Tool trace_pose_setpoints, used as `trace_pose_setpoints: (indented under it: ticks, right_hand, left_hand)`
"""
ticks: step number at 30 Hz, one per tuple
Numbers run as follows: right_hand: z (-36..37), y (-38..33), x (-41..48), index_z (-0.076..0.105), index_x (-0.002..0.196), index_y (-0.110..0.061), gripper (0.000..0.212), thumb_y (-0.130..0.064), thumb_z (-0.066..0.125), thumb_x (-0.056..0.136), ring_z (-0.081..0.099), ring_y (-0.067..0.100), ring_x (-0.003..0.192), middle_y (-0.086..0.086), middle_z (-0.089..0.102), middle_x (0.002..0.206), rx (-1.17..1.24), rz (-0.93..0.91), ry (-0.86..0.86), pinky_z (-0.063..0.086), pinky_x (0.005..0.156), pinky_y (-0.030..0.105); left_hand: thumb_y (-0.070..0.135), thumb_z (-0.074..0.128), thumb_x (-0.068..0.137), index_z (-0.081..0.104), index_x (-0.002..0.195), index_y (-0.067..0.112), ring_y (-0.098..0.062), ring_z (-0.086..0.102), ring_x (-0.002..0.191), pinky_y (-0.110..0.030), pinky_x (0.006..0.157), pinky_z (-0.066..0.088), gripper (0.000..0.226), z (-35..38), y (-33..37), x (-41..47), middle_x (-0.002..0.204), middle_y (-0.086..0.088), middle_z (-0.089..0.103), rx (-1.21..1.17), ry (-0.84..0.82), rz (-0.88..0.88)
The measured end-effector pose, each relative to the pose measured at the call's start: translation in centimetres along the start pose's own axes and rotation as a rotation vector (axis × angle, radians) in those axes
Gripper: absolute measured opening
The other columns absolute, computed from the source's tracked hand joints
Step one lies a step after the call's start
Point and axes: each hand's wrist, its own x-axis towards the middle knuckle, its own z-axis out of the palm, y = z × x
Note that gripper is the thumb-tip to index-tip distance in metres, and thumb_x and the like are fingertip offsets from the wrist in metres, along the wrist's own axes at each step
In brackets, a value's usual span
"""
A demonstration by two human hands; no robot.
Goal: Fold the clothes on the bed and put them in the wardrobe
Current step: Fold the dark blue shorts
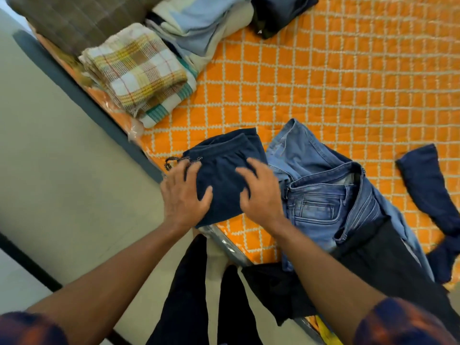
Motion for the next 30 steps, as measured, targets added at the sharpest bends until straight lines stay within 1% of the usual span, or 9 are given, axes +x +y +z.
trace_pose_setpoints:
  ticks: [4, 9, 12, 14, 17, 19, 21, 24, 30]
  right_hand:
    - [1.4, 0.0, -5.2, 0.042, 0.153, -0.020, 0.080, -0.019, 0.053, 0.073, 0.016, 0.031, 0.155, 0.012, 0.022, 0.167, -0.237, -0.128, -0.384, 0.021, 0.124, 0.053]
    - [3.1, 1.2, -4.5, 0.003, 0.162, -0.034, 0.104, -0.008, 0.063, 0.082, -0.009, 0.030, 0.157, 0.008, -0.010, 0.170, -0.374, -0.046, -0.504, 0.005, 0.127, 0.052]
    - [3.5, 2.1, -3.0, -0.009, 0.160, -0.037, 0.103, -0.006, 0.058, 0.088, -0.012, 0.030, 0.156, 0.007, -0.018, 0.169, -0.432, -0.061, -0.543, 0.004, 0.126, 0.052]
    - [3.5, 2.5, -3.1, -0.005, 0.161, -0.036, 0.099, -0.005, 0.056, 0.089, -0.004, 0.031, 0.157, 0.008, -0.012, 0.170, -0.436, -0.084, -0.527, 0.009, 0.126, 0.051]
    - [2.9, 3.3, -3.1, 0.024, 0.160, -0.028, 0.084, -0.005, 0.058, 0.087, 0.029, 0.031, 0.150, 0.008, 0.023, 0.167, -0.409, -0.090, -0.414, 0.030, 0.117, 0.048]
    - [2.0, 3.0, -2.3, 0.047, 0.146, -0.023, 0.065, -0.006, 0.061, 0.084, 0.050, 0.031, 0.133, 0.006, 0.050, 0.151, -0.372, -0.076, -0.340, 0.040, 0.104, 0.046]
    - [0.3, 2.1, -0.6, 0.060, 0.116, -0.022, 0.036, -0.010, 0.061, 0.083, 0.063, 0.030, 0.106, 0.003, 0.069, 0.117, -0.301, -0.051, -0.335, 0.039, 0.086, 0.041]
    - [-3.9, 0.0, 2.5, 0.054, 0.091, -0.022, 0.008, -0.021, 0.059, 0.084, 0.061, 0.029, 0.077, 0.000, 0.062, 0.080, -0.228, -0.059, -0.384, 0.030, 0.064, 0.035]
    - [-12.6, -1.8, 5.6, 0.053, 0.086, -0.016, 0.007, -0.021, 0.058, 0.083, 0.049, 0.022, 0.068, 0.002, 0.058, 0.076, 0.089, 0.048, -0.484, 0.036, 0.061, 0.037]
  left_hand:
    - [0.063, 0.066, 0.068, 0.033, 0.153, 0.022, -0.035, 0.026, 0.148, -0.053, 0.109, 0.037, 0.100, 2.2, -0.1, -3.3, 0.160, -0.016, 0.028, 0.199, -0.282, 0.253]
    - [0.051, 0.070, 0.076, -0.011, 0.159, 0.027, -0.042, 0.000, 0.153, -0.057, 0.119, 0.022, 0.118, 5.2, 1.1, -3.6, 0.166, -0.021, -0.005, 0.361, -0.499, 0.107]
    - [0.040, 0.066, 0.088, -0.013, 0.158, 0.025, -0.049, 0.000, 0.151, -0.059, 0.118, 0.022, 0.107, 5.9, 3.2, -2.5, 0.163, -0.026, -0.007, 0.457, -0.530, 0.049]
    - [0.029, 0.064, 0.092, -0.006, 0.158, 0.024, -0.049, 0.007, 0.150, -0.059, 0.115, 0.030, 0.097, 5.4, 4.0, -1.8, 0.162, -0.026, 0.000, 0.492, -0.586, 0.040]
    - [0.021, 0.061, 0.093, 0.021, 0.156, 0.029, -0.042, 0.038, 0.138, -0.050, 0.102, 0.047, 0.075, 3.0, 4.1, 0.6, 0.154, -0.020, 0.029, 0.396, -0.668, 0.062]
    - [0.018, 0.060, 0.090, 0.045, 0.146, 0.035, -0.031, 0.061, 0.111, -0.042, 0.092, 0.053, 0.060, 0.3, 4.2, 3.1, 0.133, -0.009, 0.057, 0.291, -0.743, 0.113]
    - [0.013, 0.057, 0.087, 0.059, 0.134, 0.036, -0.023, 0.063, 0.089, -0.037, 0.081, 0.055, 0.052, -2.4, 4.3, 5.4, 0.112, -0.002, 0.069, 0.250, -0.888, 0.132]
    - [0.005, 0.055, 0.083, 0.069, 0.115, 0.024, -0.023, 0.062, 0.086, -0.036, 0.073, 0.050, 0.039, -6.7, 5.0, 8.0, 0.096, -0.002, 0.068, 0.282, -0.955, 0.136]
    - [0.005, 0.053, 0.076, 0.071, 0.089, 0.021, -0.025, 0.062, 0.076, -0.038, 0.060, 0.049, 0.027, -14.2, 8.8, 11.4, 0.080, -0.004, 0.069, 0.371, -0.771, 0.288]
